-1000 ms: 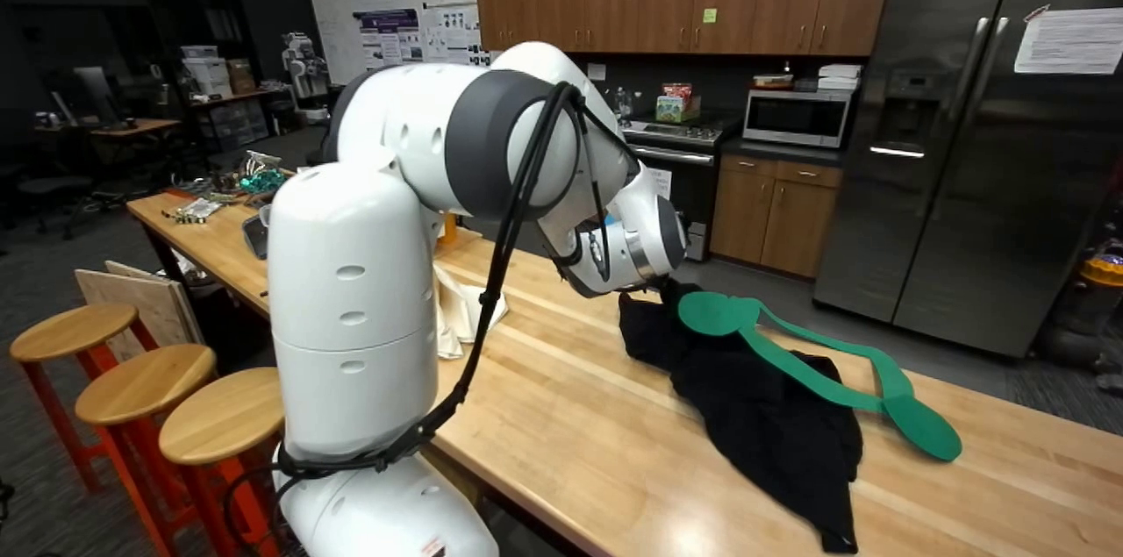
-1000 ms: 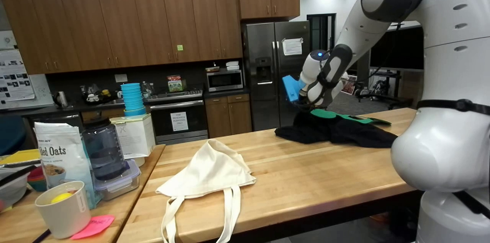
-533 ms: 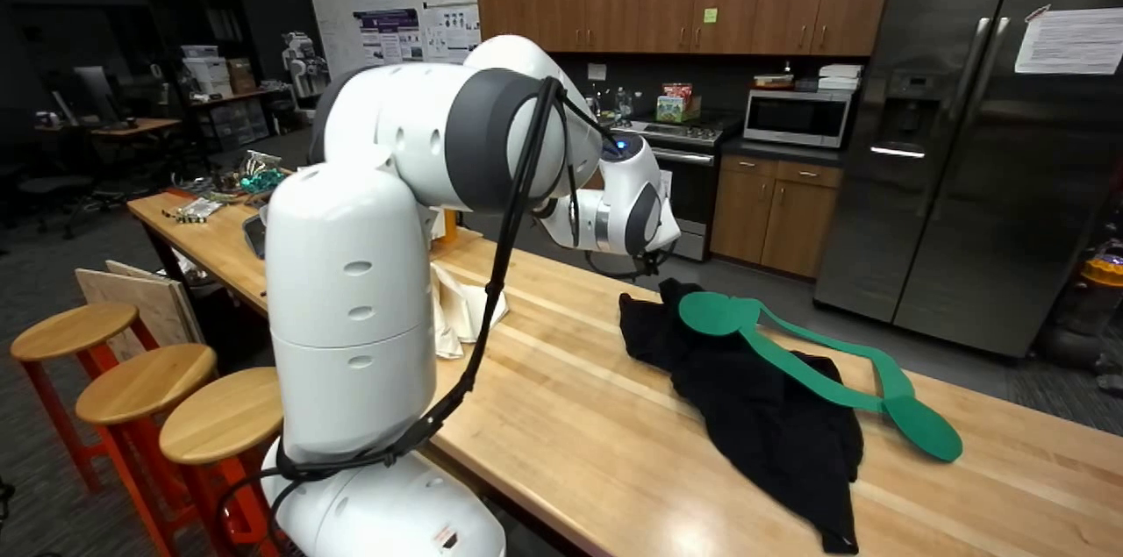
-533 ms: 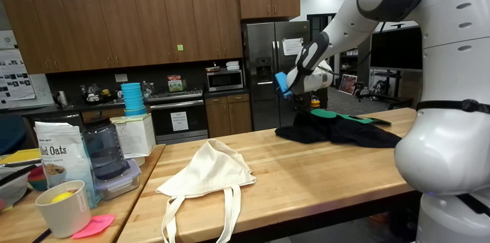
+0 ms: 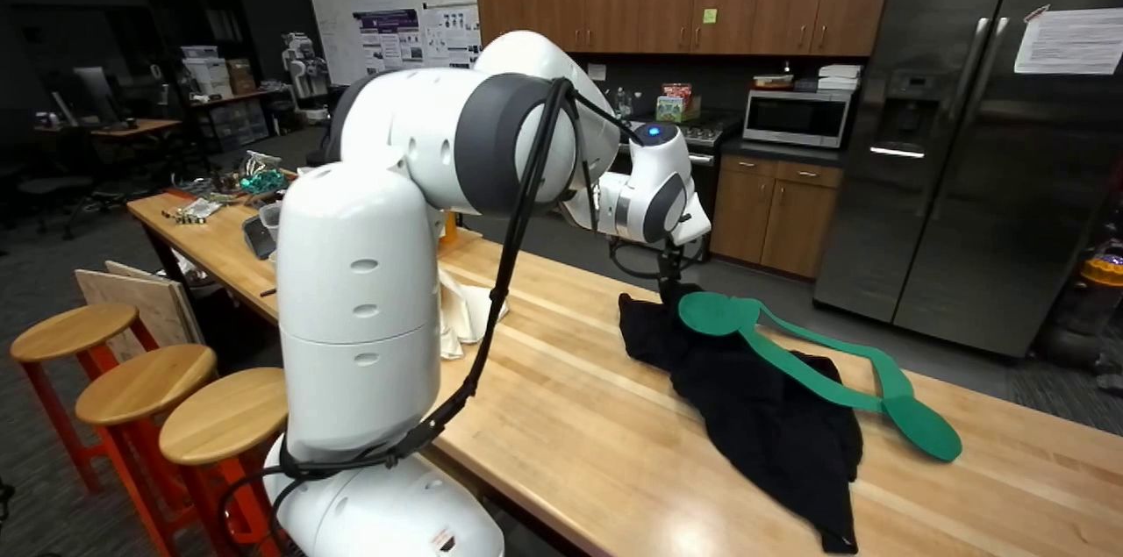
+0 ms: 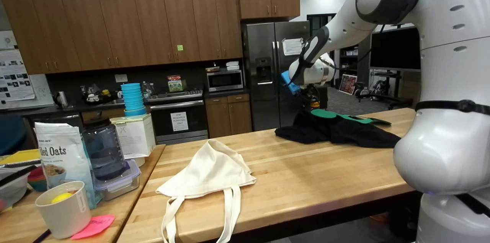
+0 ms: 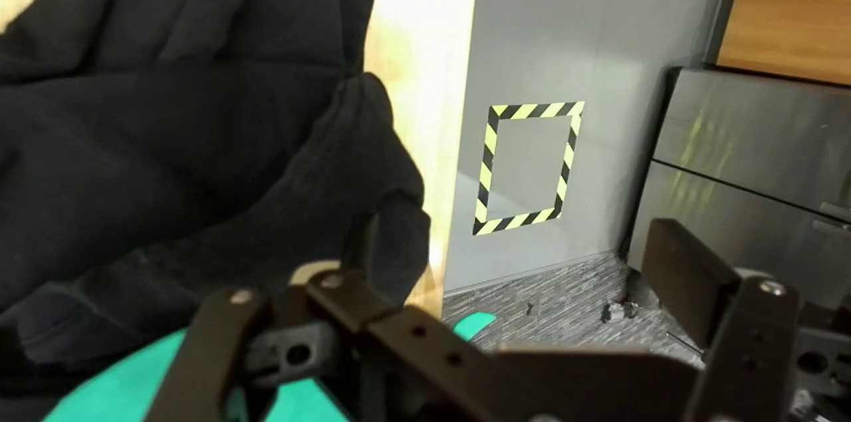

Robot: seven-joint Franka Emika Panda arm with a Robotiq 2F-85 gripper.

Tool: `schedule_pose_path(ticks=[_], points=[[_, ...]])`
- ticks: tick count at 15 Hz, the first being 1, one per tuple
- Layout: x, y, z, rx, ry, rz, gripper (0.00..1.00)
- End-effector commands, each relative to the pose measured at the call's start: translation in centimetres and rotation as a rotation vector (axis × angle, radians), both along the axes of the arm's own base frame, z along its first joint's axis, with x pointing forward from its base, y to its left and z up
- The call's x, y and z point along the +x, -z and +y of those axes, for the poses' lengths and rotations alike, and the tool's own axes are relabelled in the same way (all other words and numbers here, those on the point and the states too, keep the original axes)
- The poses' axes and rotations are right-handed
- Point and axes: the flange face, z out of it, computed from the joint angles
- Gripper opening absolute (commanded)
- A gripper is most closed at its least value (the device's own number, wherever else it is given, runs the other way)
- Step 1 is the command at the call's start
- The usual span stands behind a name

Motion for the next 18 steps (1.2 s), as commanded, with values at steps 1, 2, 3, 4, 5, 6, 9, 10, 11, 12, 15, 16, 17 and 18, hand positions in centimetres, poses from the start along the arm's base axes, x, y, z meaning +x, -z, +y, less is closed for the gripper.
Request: schedule_pose_path(ticks=[1, 2, 3, 4, 5, 6, 9, 10, 11, 12, 15, 16, 17, 18], points=[[0.2, 0.5, -0.6, -0.013, -0.01, 0.007, 1.0], [0.4, 0.9, -1.0, -0.022, -0.017, 0.014, 1.0], [0.5, 1.2, -1.2, -0.027, -0.021, 0.018, 1.0], [0.6, 1.4, -1.3, -0.03, -0.023, 0.019, 1.0], [0.7, 1.4, -1.3, -0.031, -0.025, 0.018, 1.0], [0.5, 1.2, -1.2, -0.035, -0.022, 0.01, 1.0], [-0.5, 1.1, 0.0, 0.011, 0.002, 0.007, 1.0], [-0.7, 1.3, 0.4, 0.025, 0.007, 0.018, 1.0], [-0.9, 1.7, 0.8, 0.028, 0.011, 0.032, 1.0], [-1.0, 2.0, 1.0, 0.028, 0.014, 0.043, 1.0], [-0.8, 3.7, 1.1, 0.033, 0.042, 0.108, 1.0], [-0.6, 4.3, 0.9, 0.036, 0.062, 0.133, 1.0], [-0.5, 4.7, 0.7, 0.039, 0.082, 0.154, 1.0], [-0.2, 5.2, 0.4, 0.038, 0.106, 0.177, 1.0]])
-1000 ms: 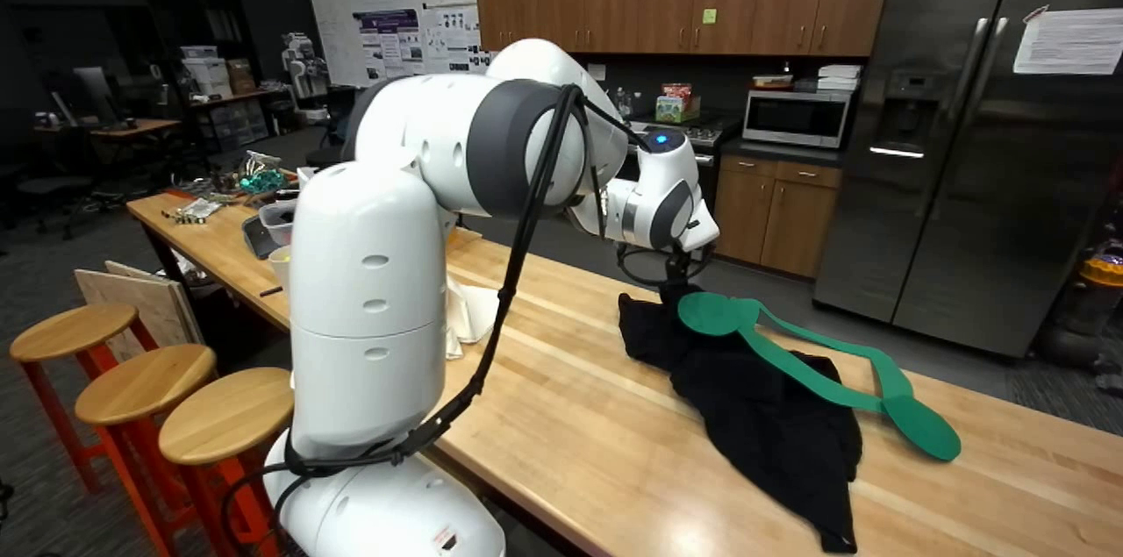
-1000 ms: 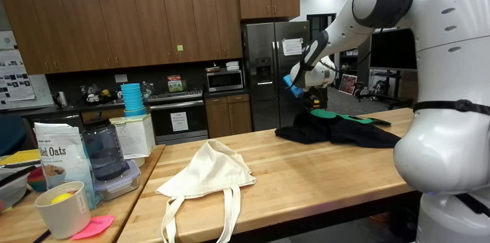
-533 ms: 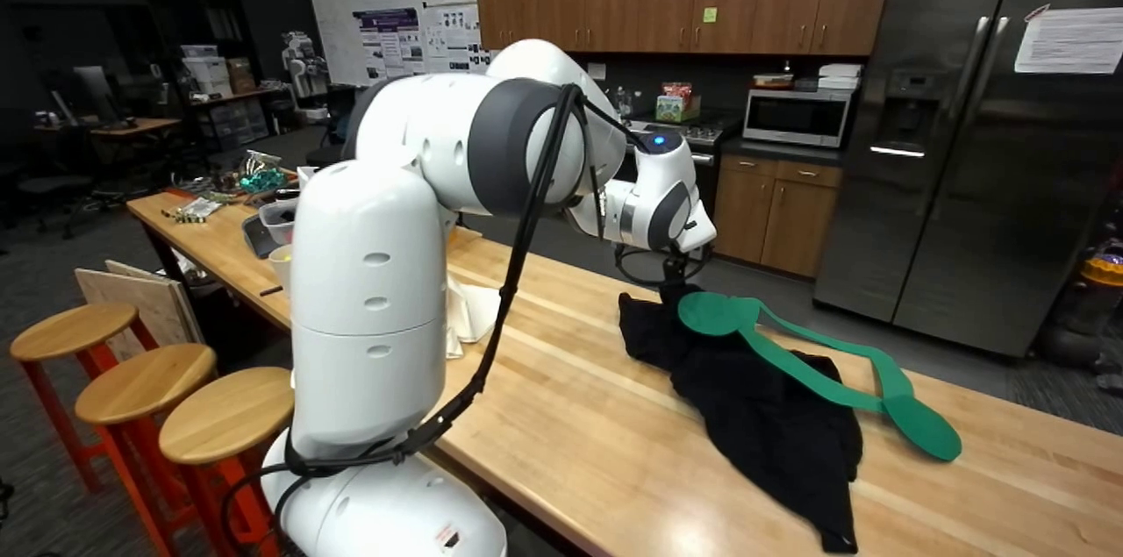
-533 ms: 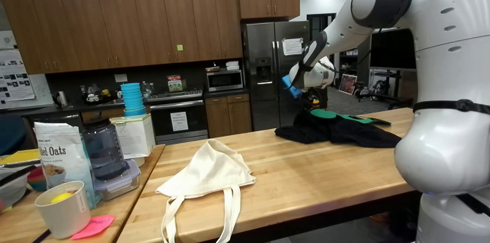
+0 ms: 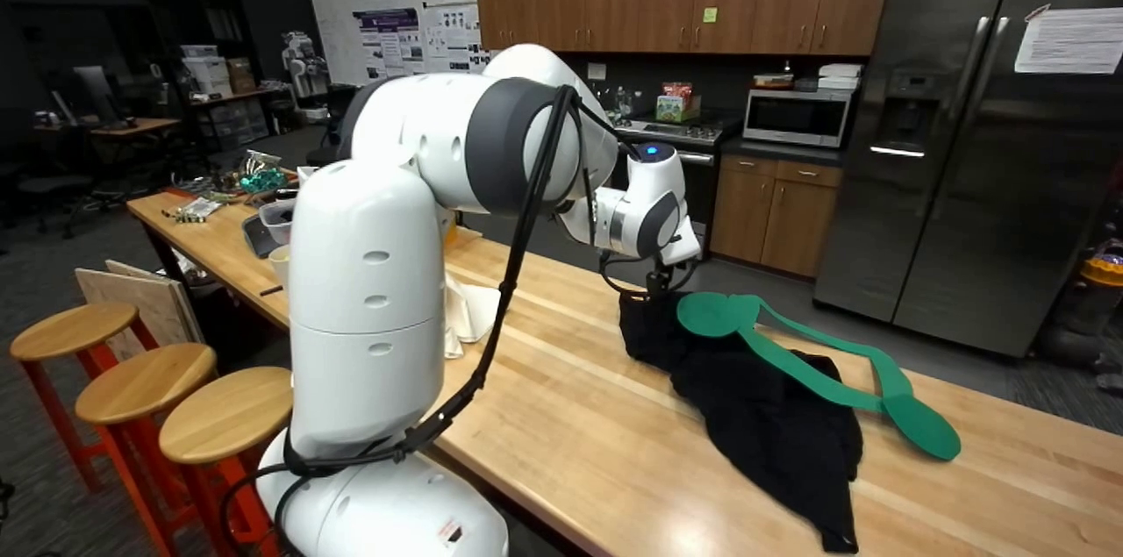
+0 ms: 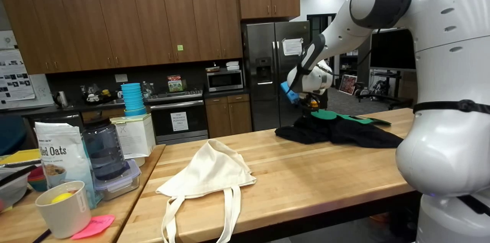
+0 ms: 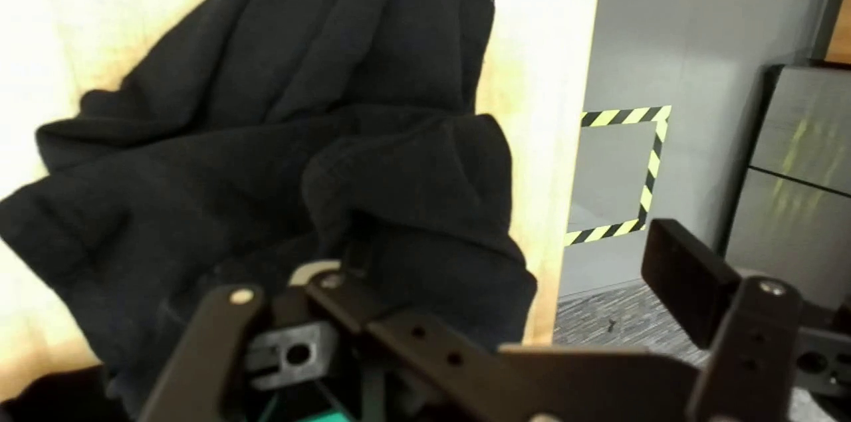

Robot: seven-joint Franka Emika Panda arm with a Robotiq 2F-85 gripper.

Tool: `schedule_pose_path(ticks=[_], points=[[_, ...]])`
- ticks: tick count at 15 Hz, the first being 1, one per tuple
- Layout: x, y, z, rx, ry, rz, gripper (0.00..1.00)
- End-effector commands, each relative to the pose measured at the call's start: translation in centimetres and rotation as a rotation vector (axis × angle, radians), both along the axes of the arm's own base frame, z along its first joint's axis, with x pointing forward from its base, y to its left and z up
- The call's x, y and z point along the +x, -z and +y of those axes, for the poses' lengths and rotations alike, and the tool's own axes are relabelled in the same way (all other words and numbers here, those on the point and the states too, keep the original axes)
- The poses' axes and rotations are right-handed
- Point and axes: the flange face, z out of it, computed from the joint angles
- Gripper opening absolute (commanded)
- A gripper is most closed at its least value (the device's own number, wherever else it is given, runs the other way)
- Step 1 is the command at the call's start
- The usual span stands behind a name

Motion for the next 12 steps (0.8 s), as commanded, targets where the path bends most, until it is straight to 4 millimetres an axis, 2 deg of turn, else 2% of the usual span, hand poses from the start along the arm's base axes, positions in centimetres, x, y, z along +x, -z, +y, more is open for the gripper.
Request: schedule_pose_path(ticks=[1, 6, 7, 12], points=[[0.6, 1.3, -0.8, 0.0, 0.083, 0.076, 1.0], [1.7, 2.9, -0.6, 0.012, 0.129, 0.191, 1.0], [2.0, 1.9, 0.4, -0.014, 0.137, 0.208, 1.0], [3.8, 3.7, -0.1, -0.049, 0.123, 0.288, 1.0]])
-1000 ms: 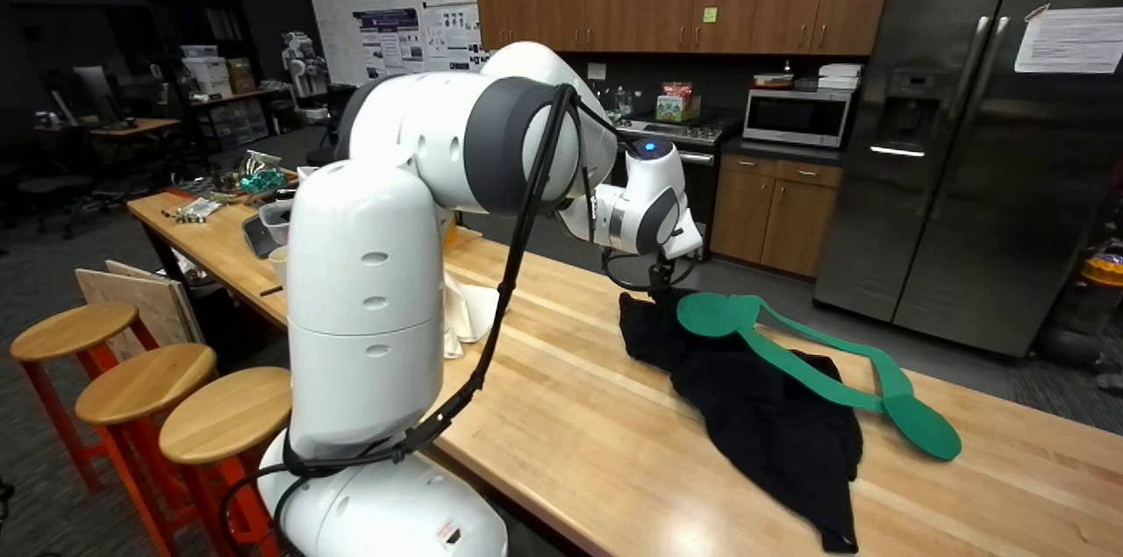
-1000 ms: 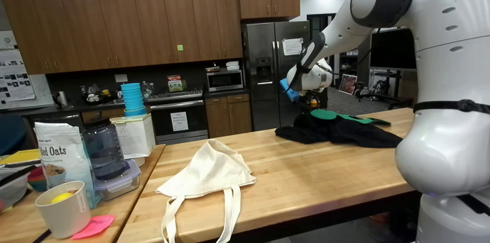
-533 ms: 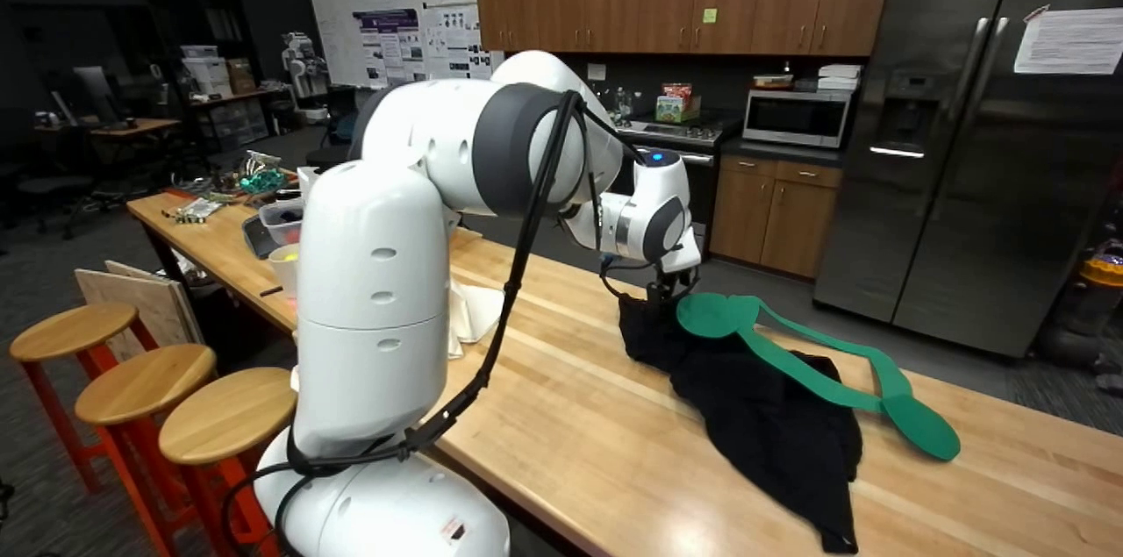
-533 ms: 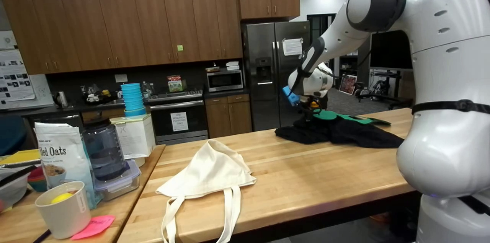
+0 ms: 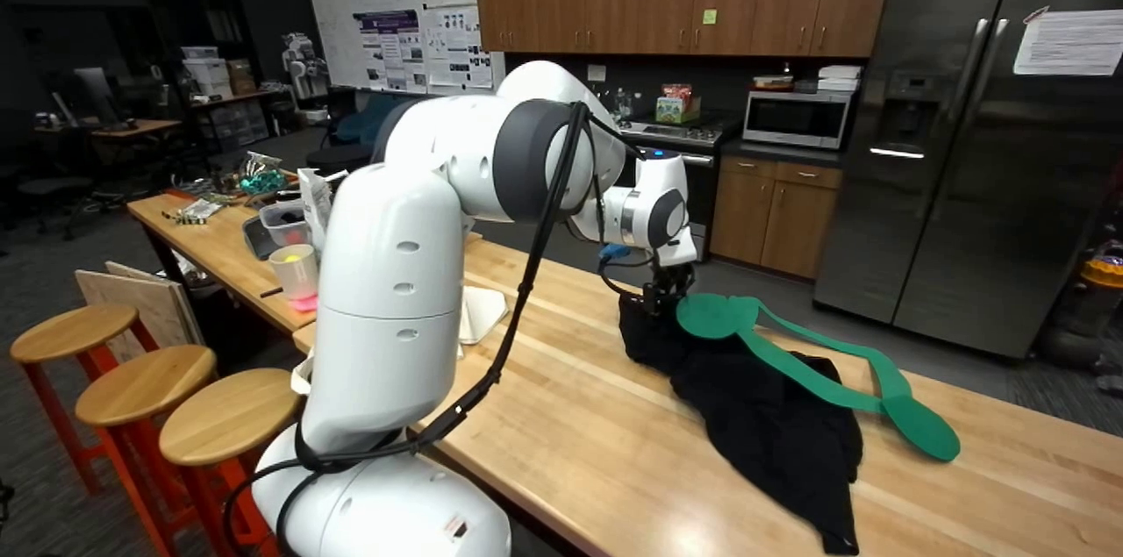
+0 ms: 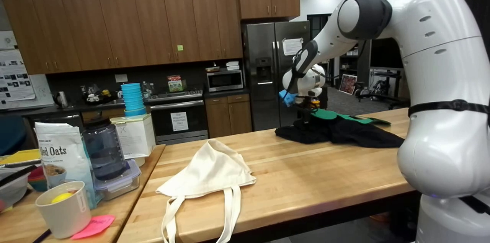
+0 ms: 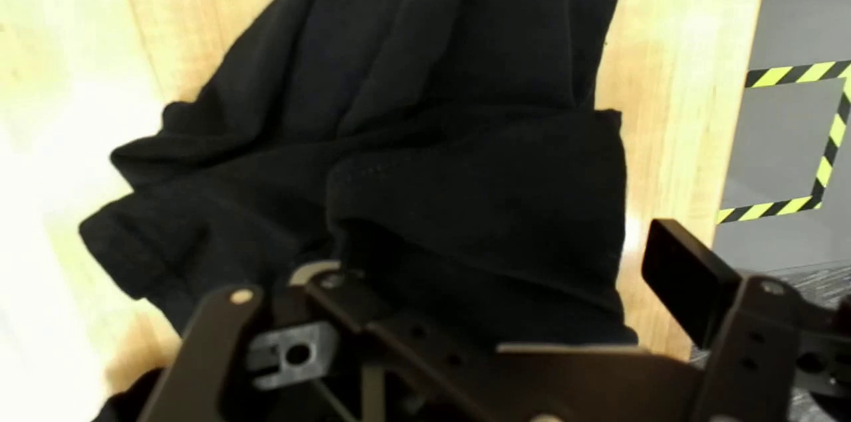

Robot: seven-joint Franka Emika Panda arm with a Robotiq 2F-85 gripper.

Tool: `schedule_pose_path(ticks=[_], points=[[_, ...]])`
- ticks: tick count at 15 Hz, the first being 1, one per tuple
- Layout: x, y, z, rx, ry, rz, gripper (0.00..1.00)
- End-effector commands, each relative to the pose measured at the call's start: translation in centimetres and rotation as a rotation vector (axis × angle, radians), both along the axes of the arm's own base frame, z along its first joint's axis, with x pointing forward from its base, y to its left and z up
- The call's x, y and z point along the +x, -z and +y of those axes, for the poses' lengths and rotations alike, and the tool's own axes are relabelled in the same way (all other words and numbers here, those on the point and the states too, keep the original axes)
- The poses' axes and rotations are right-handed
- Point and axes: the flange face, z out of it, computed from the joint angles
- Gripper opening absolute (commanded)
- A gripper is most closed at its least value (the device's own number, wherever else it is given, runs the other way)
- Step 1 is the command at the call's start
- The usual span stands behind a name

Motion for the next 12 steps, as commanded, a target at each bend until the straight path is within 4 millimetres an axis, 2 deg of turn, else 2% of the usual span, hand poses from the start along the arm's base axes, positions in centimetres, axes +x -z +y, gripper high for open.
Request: schedule_pose_path(ticks=[1, 2, 3, 5, 6, 8, 12], points=[[1.7, 1.0, -0.7, -0.035, 0.018, 0.057, 1.0], [2.0, 1.4, -1.1, -0.042, 0.024, 0.068, 1.0], [2.4, 0.5, 0.1, -0.052, 0.03, 0.08, 1.0], [2.9, 0.2, 0.9, -0.063, 0.031, 0.103, 1.0], [3.2, -0.2, 1.5, -0.069, 0.032, 0.108, 0.75], [3.8, -1.2, 3.0, -0.071, 0.026, 0.113, 0.7], [4.7, -3.0, 5.7, -0.083, 0.023, 0.121, 0.37]])
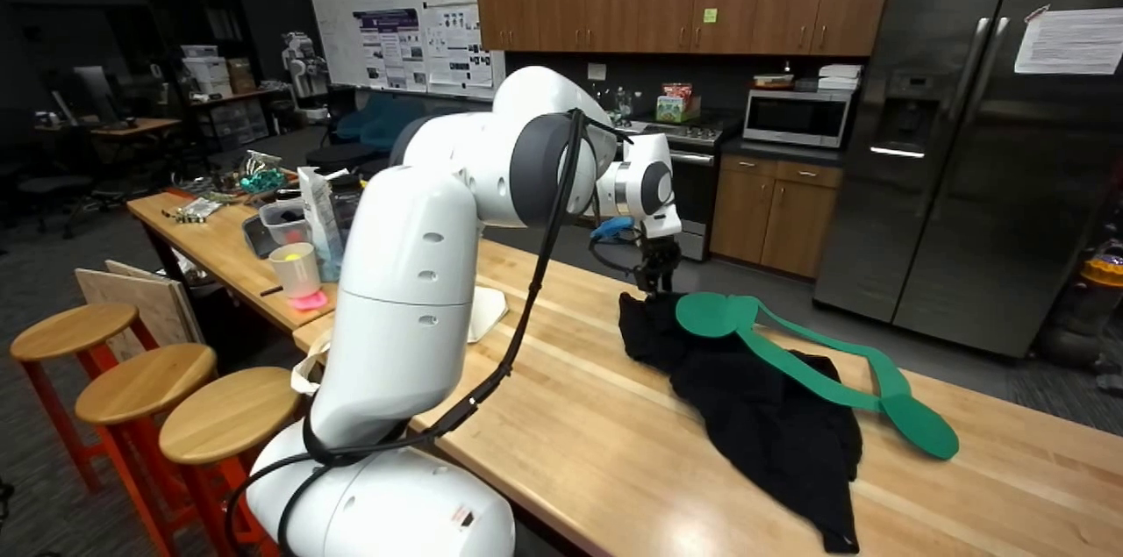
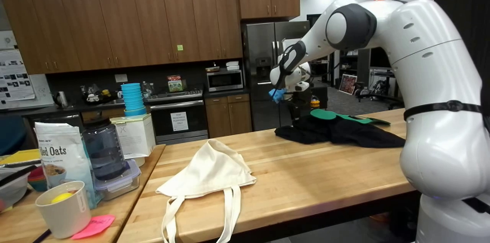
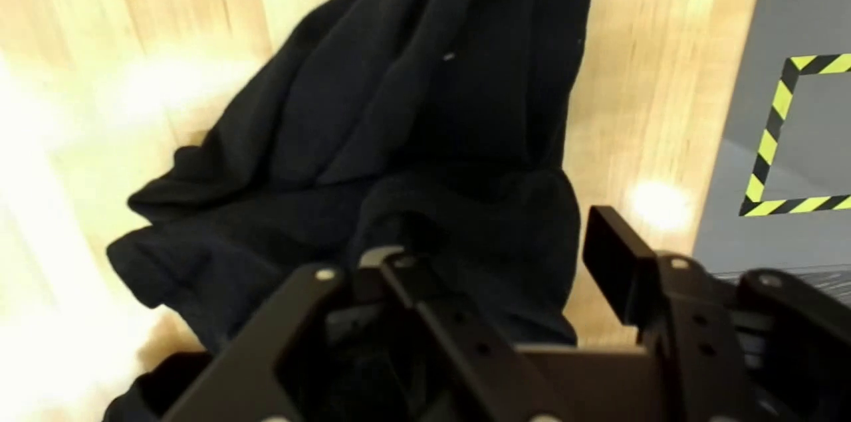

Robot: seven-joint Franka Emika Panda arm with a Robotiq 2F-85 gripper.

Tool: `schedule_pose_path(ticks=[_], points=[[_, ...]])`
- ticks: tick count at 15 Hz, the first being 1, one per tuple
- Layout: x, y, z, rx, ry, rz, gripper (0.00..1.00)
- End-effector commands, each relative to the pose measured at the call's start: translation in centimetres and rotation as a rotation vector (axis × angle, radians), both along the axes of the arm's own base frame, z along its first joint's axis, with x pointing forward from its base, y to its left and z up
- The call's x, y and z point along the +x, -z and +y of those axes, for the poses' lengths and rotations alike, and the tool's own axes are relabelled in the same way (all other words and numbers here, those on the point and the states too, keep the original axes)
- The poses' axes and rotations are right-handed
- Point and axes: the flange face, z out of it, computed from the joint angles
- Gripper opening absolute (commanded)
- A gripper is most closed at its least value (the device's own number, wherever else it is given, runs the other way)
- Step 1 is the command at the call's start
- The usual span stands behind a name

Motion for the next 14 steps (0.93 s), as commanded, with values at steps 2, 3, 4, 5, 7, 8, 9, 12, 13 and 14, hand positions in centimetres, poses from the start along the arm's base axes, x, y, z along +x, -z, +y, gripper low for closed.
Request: schedule_pose_path(ticks=[2, 3, 4, 5, 7, 8, 9, 12, 13, 14], points=[[1.0, 1.3, -2.4, -0.02, 0.011, 0.008, 0.21], [1.0, 1.9, -3.2, -0.021, 0.016, 0.009, 0.15], [1.0, 2.3, -3.5, -0.022, 0.021, 0.014, 0.06], [1.2, 2.9, -4.2, -0.025, 0.029, 0.017, 0.01], [1.2, 3.9, -5.8, -0.029, 0.042, 0.02, 0.0], [1.3, 4.0, -6.3, -0.031, 0.047, 0.017, 0.0], [1.4, 4.2, -6.4, -0.033, 0.046, 0.012, 0.02], [1.2, 3.7, -6.2, -0.033, 0.032, -0.019, 0.02], [1.0, 3.2, -5.5, -0.027, 0.009, -0.031, 0.02], [0.8, 2.7, -5.0, -0.024, -0.012, -0.045, 0.02]])
